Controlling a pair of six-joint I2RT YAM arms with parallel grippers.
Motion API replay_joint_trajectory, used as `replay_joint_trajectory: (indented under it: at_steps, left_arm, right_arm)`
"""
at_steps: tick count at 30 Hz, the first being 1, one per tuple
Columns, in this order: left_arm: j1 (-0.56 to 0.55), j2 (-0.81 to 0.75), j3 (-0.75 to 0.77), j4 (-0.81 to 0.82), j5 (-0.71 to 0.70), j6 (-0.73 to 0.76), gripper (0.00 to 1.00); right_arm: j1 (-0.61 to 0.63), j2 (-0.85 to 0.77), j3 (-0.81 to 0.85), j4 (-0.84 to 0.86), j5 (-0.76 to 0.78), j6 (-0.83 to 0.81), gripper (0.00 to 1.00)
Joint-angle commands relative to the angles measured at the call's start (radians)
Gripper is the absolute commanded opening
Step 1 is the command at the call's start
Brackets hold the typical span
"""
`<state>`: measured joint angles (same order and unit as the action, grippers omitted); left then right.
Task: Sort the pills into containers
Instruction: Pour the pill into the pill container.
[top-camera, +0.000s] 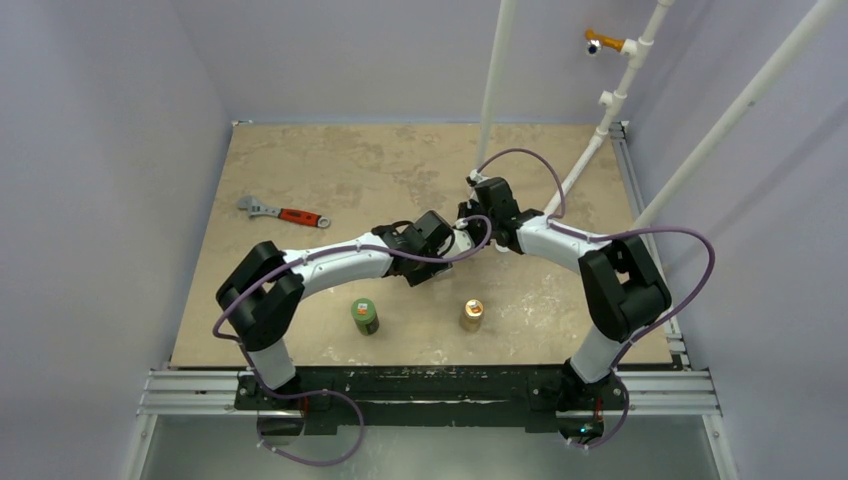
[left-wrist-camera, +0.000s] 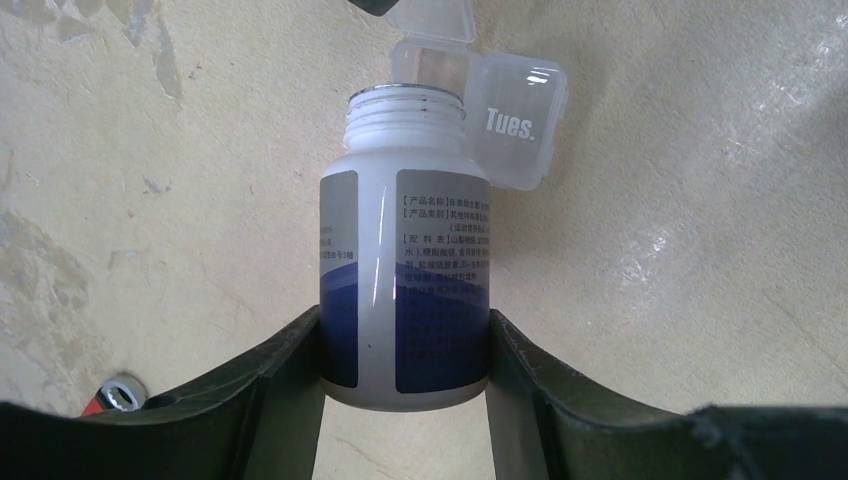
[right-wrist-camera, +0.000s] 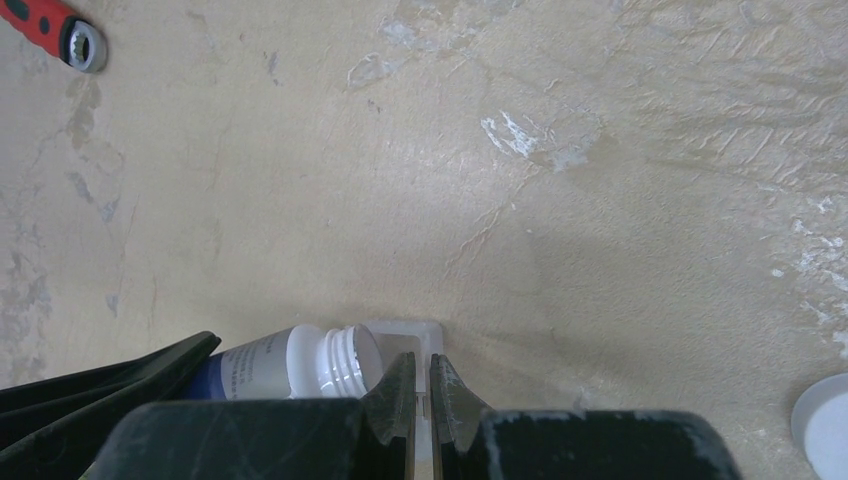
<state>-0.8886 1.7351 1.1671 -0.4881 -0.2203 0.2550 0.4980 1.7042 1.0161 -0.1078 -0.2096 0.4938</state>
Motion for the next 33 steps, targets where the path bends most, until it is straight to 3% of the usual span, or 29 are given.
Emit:
replay_joint_trajectory:
  at_steps: [1, 33]
  left_arm:
    - [-0.012, 0.008, 0.039, -0.01, -0.026, 0.022, 0.0]
    - [-0.066, 0.04, 0.069, -0.046, -0.105, 0.061, 0.0]
  right_arm:
    - [-0.003, -0.044, -0.011, 0.009, -0.008, -0.001, 0.0]
    - [-0.004, -0.055, -0.016, 0.014, -0.004, -0.001, 0.0]
